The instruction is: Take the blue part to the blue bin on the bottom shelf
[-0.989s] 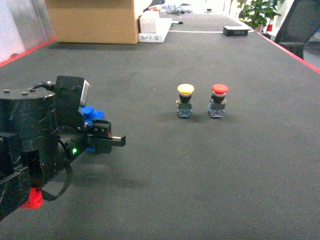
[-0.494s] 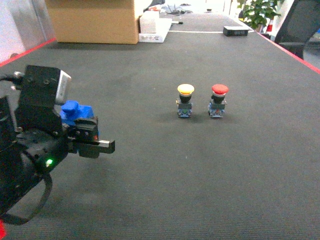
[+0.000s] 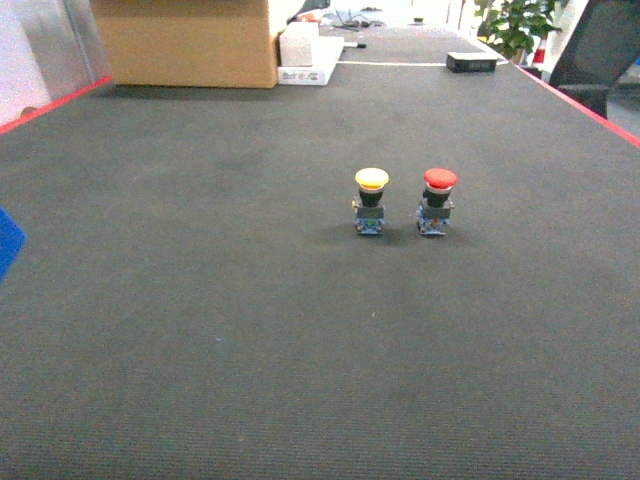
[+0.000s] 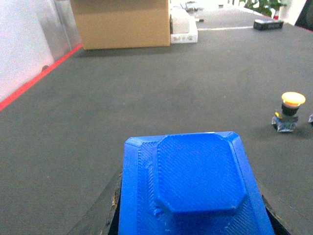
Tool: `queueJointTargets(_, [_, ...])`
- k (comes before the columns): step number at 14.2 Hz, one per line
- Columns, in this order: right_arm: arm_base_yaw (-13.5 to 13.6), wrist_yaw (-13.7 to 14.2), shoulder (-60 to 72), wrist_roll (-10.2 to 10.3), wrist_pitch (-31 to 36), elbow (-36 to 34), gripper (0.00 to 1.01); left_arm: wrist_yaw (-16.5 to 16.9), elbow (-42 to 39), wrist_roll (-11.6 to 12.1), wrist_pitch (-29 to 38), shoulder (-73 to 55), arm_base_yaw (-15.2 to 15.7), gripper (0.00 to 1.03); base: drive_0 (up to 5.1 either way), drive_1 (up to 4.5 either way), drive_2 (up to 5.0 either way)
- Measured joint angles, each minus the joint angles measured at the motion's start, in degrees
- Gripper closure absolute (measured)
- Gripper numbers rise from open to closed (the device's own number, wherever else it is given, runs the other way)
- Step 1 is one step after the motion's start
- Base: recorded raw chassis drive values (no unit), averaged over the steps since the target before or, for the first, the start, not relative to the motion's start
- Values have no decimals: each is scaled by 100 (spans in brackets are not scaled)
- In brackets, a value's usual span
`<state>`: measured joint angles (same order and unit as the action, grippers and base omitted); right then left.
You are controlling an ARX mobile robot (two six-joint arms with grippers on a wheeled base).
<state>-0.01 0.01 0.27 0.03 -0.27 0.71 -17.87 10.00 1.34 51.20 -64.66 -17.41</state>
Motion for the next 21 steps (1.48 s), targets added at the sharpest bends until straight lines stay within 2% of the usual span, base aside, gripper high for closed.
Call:
queueJointTargets(3, [0,0,0,-2,0,0,3,-227,-229,-136,-1054,1394,-197,58,0,0,0])
queueJointTargets(10, [0,0,0,0,0,0,3,-262,-240,-138,-1045,1429,-201,58,0,0,0])
queueJointTargets(14, [0,0,0,-2,24,0,3,-267,-240,-140,-1027,1416,-199,58,-82,-343,421])
queueJointTargets(21, [0,0,0,0,-2,0,3,-267,-245,-140,-1045,1427,-205,58,-9,-9,-9])
